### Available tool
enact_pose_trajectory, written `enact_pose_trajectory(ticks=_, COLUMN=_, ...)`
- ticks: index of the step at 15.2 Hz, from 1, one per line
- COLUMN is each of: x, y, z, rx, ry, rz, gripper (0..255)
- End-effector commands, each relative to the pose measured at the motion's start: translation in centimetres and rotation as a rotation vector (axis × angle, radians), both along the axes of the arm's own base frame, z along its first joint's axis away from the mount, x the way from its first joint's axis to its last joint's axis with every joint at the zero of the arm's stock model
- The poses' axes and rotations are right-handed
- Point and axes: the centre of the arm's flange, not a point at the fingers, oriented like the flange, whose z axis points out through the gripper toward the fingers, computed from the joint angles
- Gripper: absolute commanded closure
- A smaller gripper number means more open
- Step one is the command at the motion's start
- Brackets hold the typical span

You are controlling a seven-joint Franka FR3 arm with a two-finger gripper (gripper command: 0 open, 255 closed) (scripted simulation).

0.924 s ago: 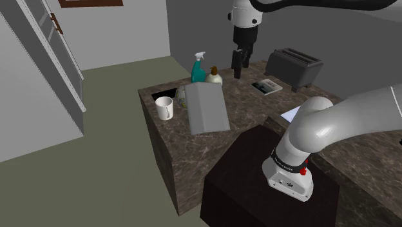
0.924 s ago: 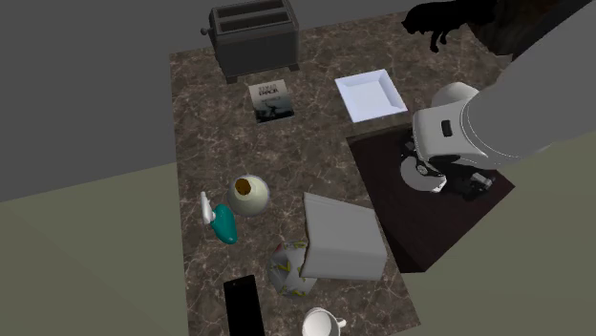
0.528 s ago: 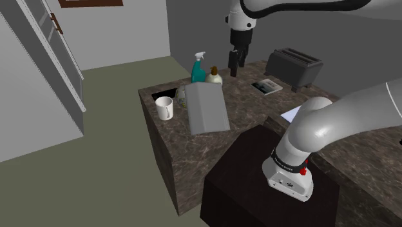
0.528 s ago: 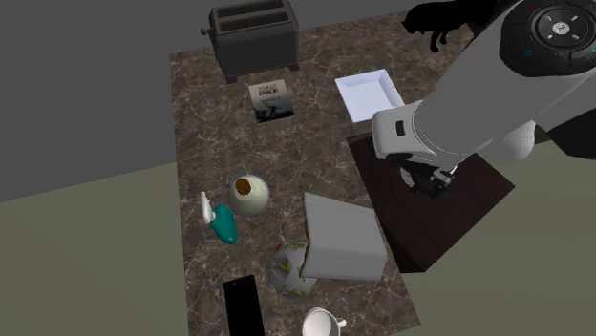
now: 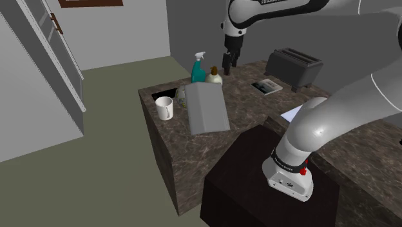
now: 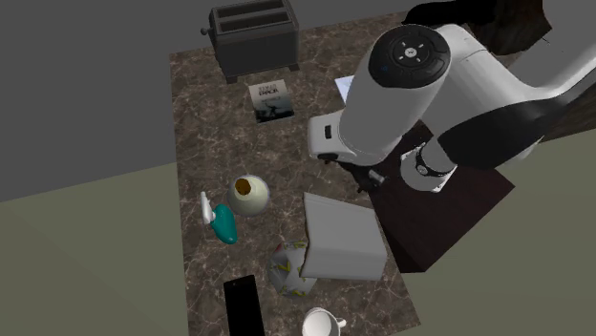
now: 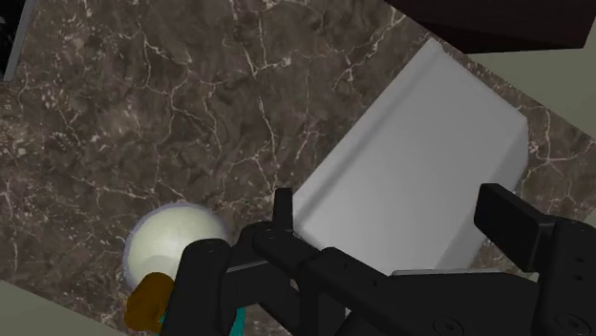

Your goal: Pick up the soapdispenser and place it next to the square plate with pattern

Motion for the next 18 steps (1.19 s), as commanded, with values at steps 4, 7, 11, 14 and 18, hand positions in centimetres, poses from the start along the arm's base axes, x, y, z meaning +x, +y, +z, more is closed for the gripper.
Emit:
enact_pose_trajectory(ticks=4, x=4.1, y=-4.6, z=-2.6, rx=0.006, ry=-0.027, rz=0.006, gripper=0)
enact_pose_trajectory(ticks=7, x=6.5, y=-7.2, z=-4.0, rx=0.011, ry=-0.042, rz=0.009, gripper=0)
enact_pose_trajectory(ticks=11, x=9.8, y=-10.7, z=-6.0, rx=0.017, ry=-0.062, rz=0.014, gripper=0)
enact_pose_trajectory(ticks=14, x=12.2, y=-13.3, z=-7.4, rx=0.021, ry=-0.077, rz=0.017, gripper=0)
enact_pose_trajectory(ticks=18, x=15.6, y=-16.7, z=-9.3, rx=0.027, ry=-0.097, rz=0.021, gripper=0)
